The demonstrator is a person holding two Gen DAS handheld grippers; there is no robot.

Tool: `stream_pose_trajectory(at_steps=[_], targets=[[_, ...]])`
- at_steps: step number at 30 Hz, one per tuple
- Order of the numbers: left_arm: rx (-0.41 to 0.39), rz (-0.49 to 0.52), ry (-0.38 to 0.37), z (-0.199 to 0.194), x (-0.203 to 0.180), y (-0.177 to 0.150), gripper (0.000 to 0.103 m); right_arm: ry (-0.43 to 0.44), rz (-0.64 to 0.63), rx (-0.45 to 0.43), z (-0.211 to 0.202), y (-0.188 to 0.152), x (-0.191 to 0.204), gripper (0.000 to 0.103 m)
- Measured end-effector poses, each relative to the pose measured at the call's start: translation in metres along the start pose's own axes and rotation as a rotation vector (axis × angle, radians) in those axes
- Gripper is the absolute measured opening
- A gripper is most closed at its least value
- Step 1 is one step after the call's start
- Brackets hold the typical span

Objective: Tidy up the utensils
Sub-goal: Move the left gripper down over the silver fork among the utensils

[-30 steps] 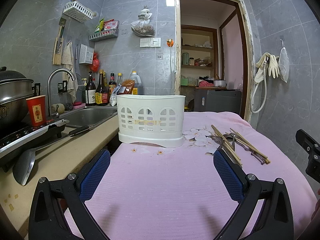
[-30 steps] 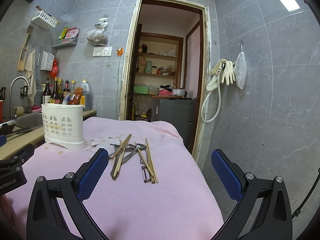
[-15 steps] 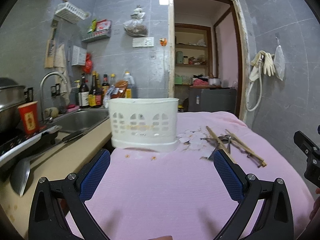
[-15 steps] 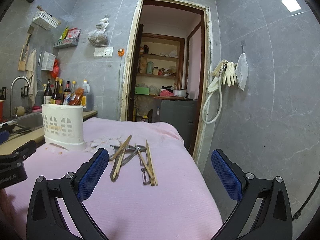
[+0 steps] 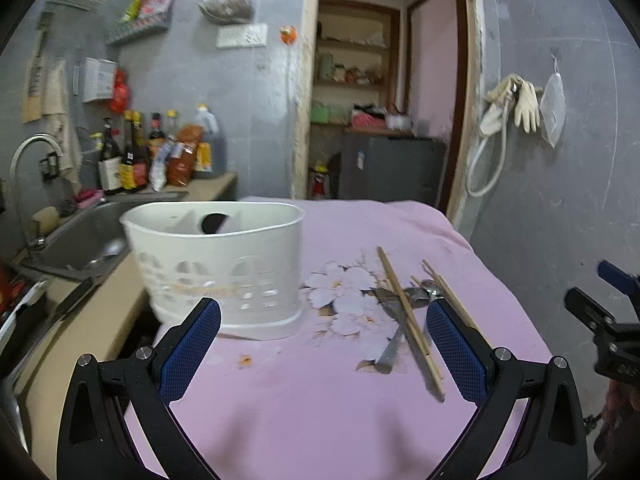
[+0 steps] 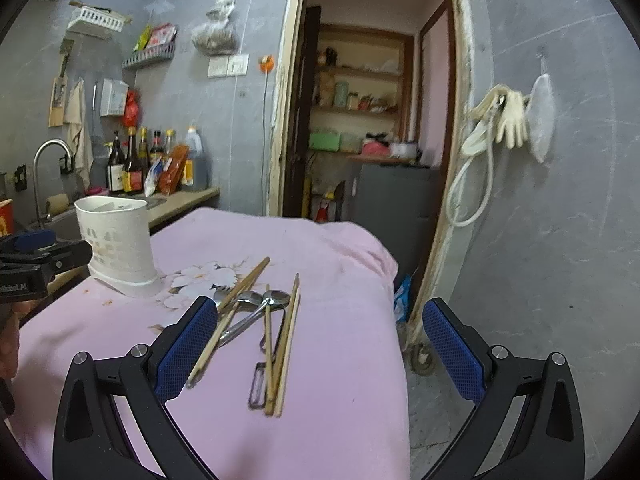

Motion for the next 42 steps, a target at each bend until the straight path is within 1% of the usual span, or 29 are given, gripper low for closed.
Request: stream_pose_trajectory(at_steps=[2,4,5,6,7,8,9,11,12,13,14,15,16,17,19,21,24,26,28,31,37,42], targets=[[0.033,0.02,-0.016,0.013,-0.005,0.004,0.101,0.005,-0.015,0.016,0.012,0.004,-0.003,0.103],[0.074,0.043,-0.038,0.028,-0.009,0.007,0.1,0.027,-0.032,0.052,0.03,0.007,-0.006,0.102],[0.092,0.055,-0.043,0.036,-0.01,0.008,0.097,0.038,-0.034,0.063,0.035,0.008,-0.007,0.101],[0.118,0.067,-0.053,0.044,-0.011,0.008,0.094,0.058,-0.033,0.086,0.044,0.008,-0.008,0.096],[0.148,0.079,-0.067,0.053,-0.013,0.007,0.088,0.074,-0.035,0.112,0.052,0.008,-0.008,0.089],[0.177,0.088,-0.079,0.061,-0.013,0.006,0.081,0.083,-0.038,0.128,0.058,0.008,-0.008,0.084],[0.201,0.093,-0.091,0.067,-0.013,0.005,0.077,0.1,-0.041,0.152,0.066,0.008,-0.008,0.078],[0.258,0.105,-0.122,0.083,-0.015,0.002,0.063,0.129,-0.049,0.19,0.079,0.006,-0.007,0.07],[0.281,0.112,-0.135,0.091,-0.016,0.001,0.06,0.146,-0.052,0.212,0.086,0.004,-0.006,0.062],[0.307,0.121,-0.149,0.099,-0.017,-0.001,0.054,0.155,-0.053,0.228,0.092,0.003,-0.005,0.057],[0.332,0.127,-0.158,0.107,-0.018,-0.003,0.048,0.17,-0.055,0.253,0.1,0.001,-0.004,0.055],[0.357,0.132,-0.168,0.115,-0.019,-0.005,0.045,0.182,-0.056,0.269,0.105,0.0,-0.004,0.051],[0.392,0.134,-0.183,0.125,-0.019,-0.008,0.038,0.195,-0.053,0.289,0.111,-0.001,-0.003,0.046],[0.42,0.132,-0.192,0.133,-0.019,-0.009,0.033,0.204,-0.052,0.306,0.117,-0.002,-0.002,0.044],[0.469,0.128,-0.214,0.147,-0.018,-0.013,0.029,0.227,-0.05,0.332,0.126,-0.004,-0.001,0.036],[0.494,0.113,-0.229,0.158,-0.014,-0.015,0.028,0.237,-0.055,0.347,0.133,-0.004,0.0,0.031],[0.51,0.064,-0.248,0.172,-0.006,-0.013,0.027,0.252,-0.064,0.362,0.141,-0.005,0.002,0.024],[0.519,0.025,-0.267,0.18,0.001,-0.01,0.023,0.265,-0.064,0.379,0.148,-0.006,0.005,0.021],[0.523,0.002,-0.279,0.187,0.006,-0.007,0.021,0.274,-0.065,0.394,0.154,-0.006,0.007,0.017],[0.53,-0.018,-0.299,0.193,0.008,-0.001,0.019,0.273,-0.083,0.408,0.162,-0.006,0.011,0.014],[0.54,-0.059,-0.344,0.203,0.012,0.009,0.011,0.292,-0.065,0.47,0.181,-0.01,0.014,0.011],[0.539,-0.102,-0.37,0.198,0.013,0.007,0.009,0.249,-0.103,0.485,0.182,-0.009,0.013,0.01]])
Point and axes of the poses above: each gripper's, at about its wrist camera, not at the fingertips, and z roughly the way its jaws point, x to its left, y to its top, the point moved 1 cm from there along z, roughly the way its jaws point, and after that the axes turned 8 degrees about -y, right-handed, at the moved point
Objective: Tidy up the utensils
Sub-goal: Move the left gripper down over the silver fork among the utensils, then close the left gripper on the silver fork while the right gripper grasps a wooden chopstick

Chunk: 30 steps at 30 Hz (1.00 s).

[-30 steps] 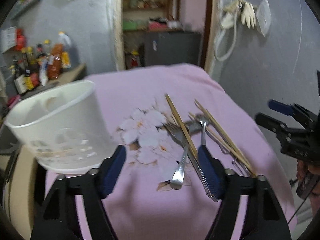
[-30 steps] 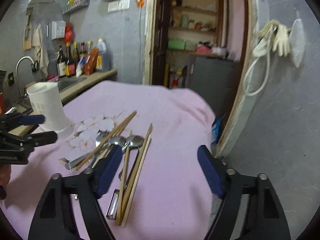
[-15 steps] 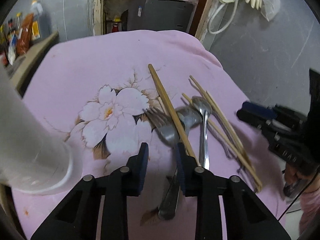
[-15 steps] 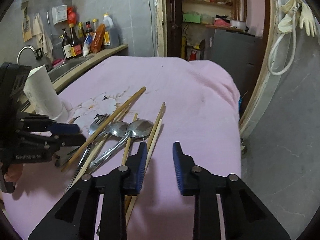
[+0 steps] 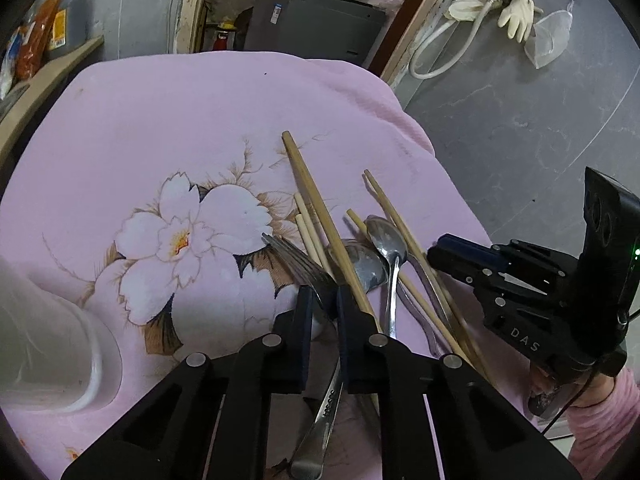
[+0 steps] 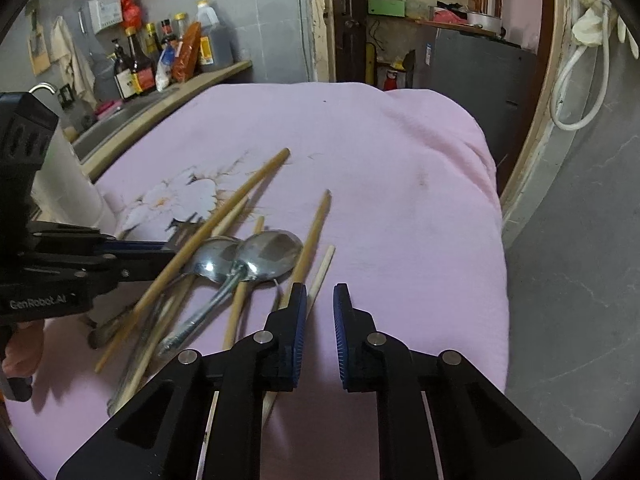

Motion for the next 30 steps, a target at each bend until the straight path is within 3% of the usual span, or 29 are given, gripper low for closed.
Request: stream_pose_trajectory(at_steps=[4,12,23,30], targets=[[0.014,-0.027,-0.036,-0.001,0.005,0.0,0.009,0.029,0.015,0.065,0.005,-0.001,-0.004,0.011],[0.028,-0.072,-0.08,0.004,0.01,0.006,0.007,0.035,0.04,0.056,0.003,0.002,-0.004,0.011],[-0.003,-0.07,-0.032,-0.014,0.008,-0.012,0.002,0.063,0.054,0.015,-0.015,-0.003,-0.001,0.011],[0.003,-0.041,0.004,-0.013,0.003,-0.012,0.003,0.046,0.035,0.054,-0.005,-0.002,0.002,0.011]])
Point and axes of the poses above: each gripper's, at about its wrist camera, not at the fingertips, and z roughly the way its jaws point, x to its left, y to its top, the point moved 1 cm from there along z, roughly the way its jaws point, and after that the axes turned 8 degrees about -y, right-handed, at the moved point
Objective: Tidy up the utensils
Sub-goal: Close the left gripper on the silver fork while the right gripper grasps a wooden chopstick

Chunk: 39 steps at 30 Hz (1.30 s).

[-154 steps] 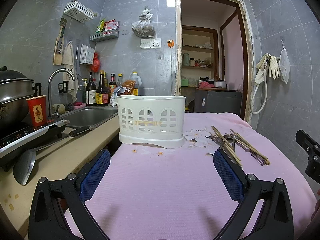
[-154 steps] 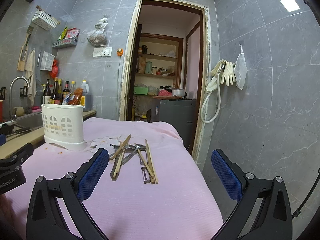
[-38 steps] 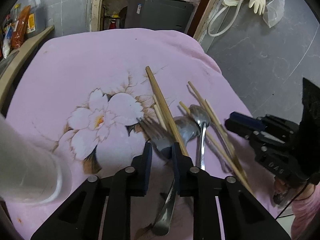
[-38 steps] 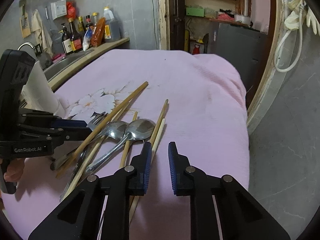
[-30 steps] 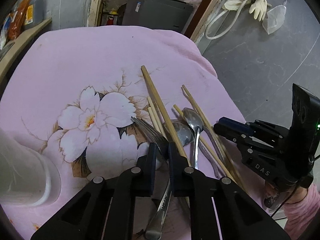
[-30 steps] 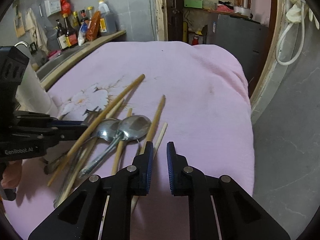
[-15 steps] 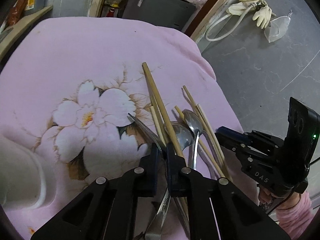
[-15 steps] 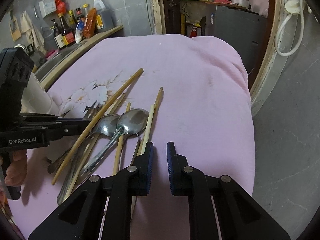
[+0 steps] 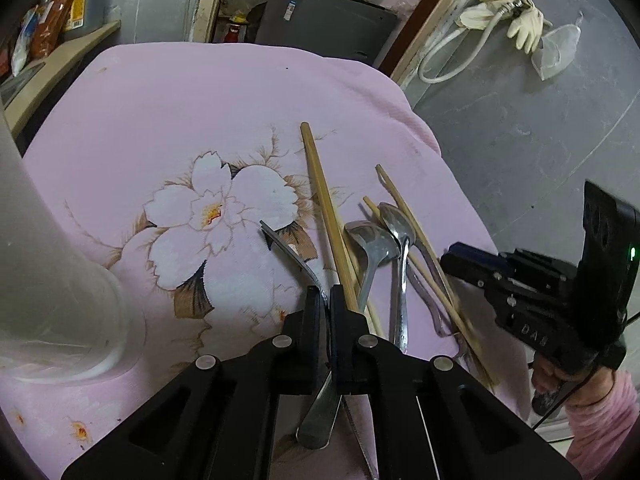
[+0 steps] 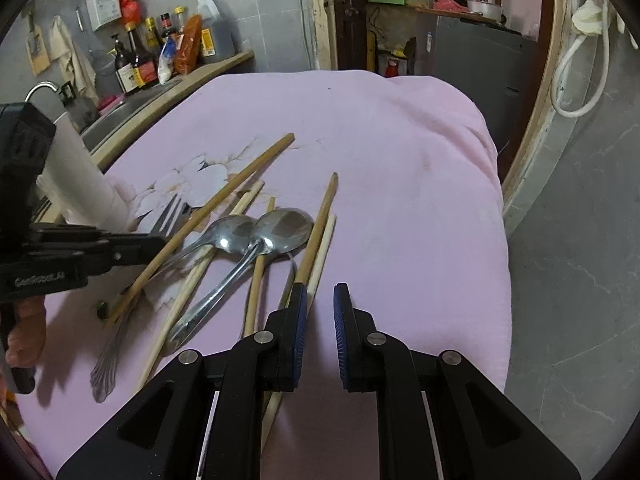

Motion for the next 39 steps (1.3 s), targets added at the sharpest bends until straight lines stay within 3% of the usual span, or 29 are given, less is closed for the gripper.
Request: stream_pose_trajectory(at_steps=[3,16,21,34,39], targets=[[0.014,-0.003,-0.007,0.004,0.001,0.003,0.003,0.051,0.049,0.031,0.004,0.003,-0.005,0.011],[0.046,0.005,-0.001,0.009,0.003,0.006,0.005,0.013,-0.012,0.05,0.015,0.018,0.007,0.011],[0.04,0.017,-0.012,0.01,0.004,0.005,0.004,0.059,0.062,0.052,0.008,0.009,-0.007,0.011],[0.03,0.026,-0.011,0.01,0.006,-0.001,0.004,0.033,0.061,0.08,0.003,0.001,-0.01,0.011],[0.048,0.017,-0.015,0.012,0.005,0.002,0.005,-0.024,0.002,0.109,0.015,0.011,0.002,0.012]])
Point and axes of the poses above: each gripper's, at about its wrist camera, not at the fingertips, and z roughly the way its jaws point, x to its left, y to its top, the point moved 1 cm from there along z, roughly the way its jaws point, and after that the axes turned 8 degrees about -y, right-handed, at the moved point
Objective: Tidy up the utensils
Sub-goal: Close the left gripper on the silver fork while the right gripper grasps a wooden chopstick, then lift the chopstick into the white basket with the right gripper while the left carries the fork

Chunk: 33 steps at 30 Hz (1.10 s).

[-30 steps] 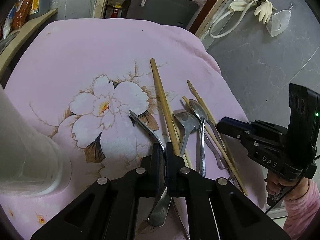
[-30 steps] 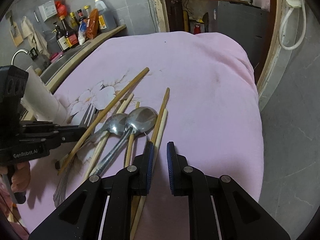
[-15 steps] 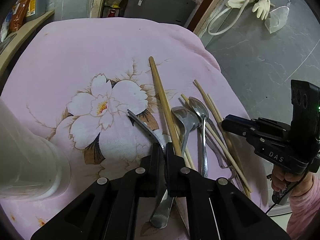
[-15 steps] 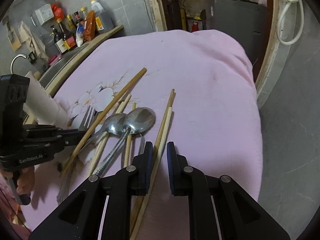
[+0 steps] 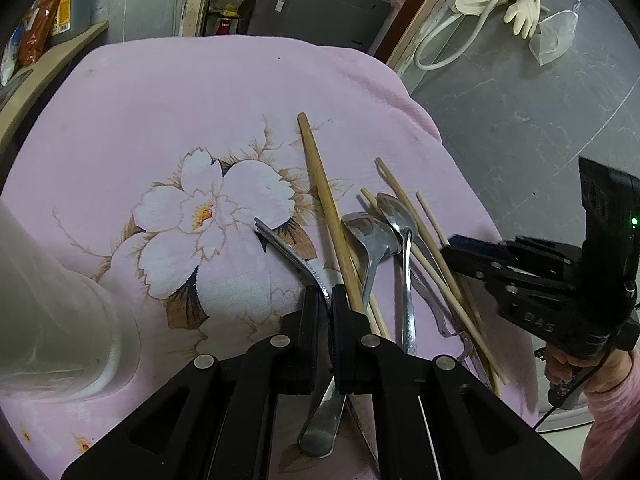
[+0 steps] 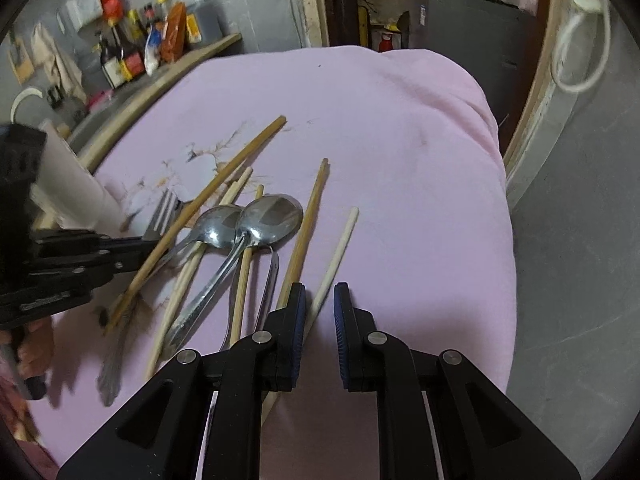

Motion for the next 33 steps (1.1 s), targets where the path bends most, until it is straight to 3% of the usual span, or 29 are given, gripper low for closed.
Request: stream_pose_trajectory(at_steps=[4,7,13,16,21,25,33], targets=[[0.031,-0.029,-0.014,0.003,0.004,0.006,0.008,0.031,0.072,0.051,0.01,0.012,-0.007,0.012],[0.022,-0.027,0.005,0.0,0.001,0.006,0.004,0.06,0.128,0.066,0.01,0.011,-0.014,0.008],[-0.036,-0.008,-0.012,-0.014,-0.007,-0.004,0.001,0.093,0.193,0.027,0.002,0.001,-0.018,0.003],[-0.096,0.025,0.017,-0.027,-0.015,-0.012,0.001,0.122,0.215,-0.019,-0.006,-0.008,-0.02,0.003],[-0.205,0.062,0.041,-0.051,-0.028,-0.028,0.001,0.107,0.166,-0.188,-0.036,-0.03,-0.014,0.003],[-0.343,0.105,0.078,-0.073,-0.041,-0.041,0.001,0.082,0.142,-0.342,-0.061,-0.049,-0.007,0.003],[-0.561,0.161,0.139,-0.105,-0.058,-0.05,0.001,-0.041,0.076,-0.746,-0.115,-0.061,0.027,0.003]])
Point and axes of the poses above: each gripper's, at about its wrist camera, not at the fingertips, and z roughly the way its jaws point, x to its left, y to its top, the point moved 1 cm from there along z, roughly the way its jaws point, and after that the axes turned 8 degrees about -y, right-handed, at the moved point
